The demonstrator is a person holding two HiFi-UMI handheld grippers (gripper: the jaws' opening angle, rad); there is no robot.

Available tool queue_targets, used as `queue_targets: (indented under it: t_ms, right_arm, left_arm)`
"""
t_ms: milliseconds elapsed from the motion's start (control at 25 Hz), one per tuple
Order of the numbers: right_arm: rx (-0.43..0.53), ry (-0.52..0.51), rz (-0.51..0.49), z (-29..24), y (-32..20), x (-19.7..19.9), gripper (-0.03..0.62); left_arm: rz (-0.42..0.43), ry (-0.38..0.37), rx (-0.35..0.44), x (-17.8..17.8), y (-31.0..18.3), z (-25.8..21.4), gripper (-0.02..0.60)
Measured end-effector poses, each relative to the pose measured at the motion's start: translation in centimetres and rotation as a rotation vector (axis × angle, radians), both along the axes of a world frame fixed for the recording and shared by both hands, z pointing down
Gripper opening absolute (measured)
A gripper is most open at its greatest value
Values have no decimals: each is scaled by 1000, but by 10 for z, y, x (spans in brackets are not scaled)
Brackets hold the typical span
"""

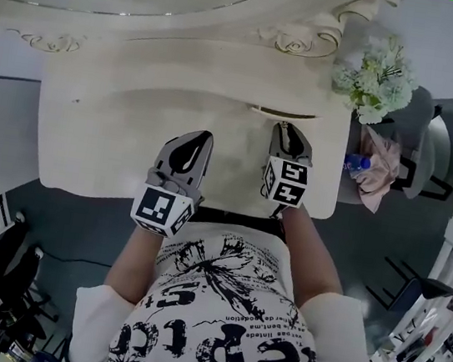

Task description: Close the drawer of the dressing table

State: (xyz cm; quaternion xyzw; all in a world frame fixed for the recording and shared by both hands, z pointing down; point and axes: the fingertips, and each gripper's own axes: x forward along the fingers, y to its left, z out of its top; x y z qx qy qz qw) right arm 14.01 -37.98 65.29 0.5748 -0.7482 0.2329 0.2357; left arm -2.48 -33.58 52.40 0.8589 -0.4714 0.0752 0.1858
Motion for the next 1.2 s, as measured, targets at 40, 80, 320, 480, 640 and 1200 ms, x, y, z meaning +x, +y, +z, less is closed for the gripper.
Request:
queue_targets:
  t_ms: [40,80,320,480,640,1200]
  right_arm:
    - [2,1,-1,0,-3,0,109]
    - [6,2,-1,-1,-5,0,107]
    - [5,5,-6,-3,-22,-4,107]
    - [9,5,-9,-3,-30,-6,107]
    - [9,11,-17,-2,-32,-6,106]
    - [-19,3,-45,-10,-22,-9,143]
  left_arm:
    - [-2,-4,-1,-1,-1,0,18]
    - [-4,-8,-2,-2,-1,0,18]
    - [-19,-17,-8,-7,-8,1,18]
    - [-31,-17,-8,-11,-13,0,18]
    - [-52,-25,-11,-17,-15,2,18]
    - [-36,-37,3,-16,-11,-6,18]
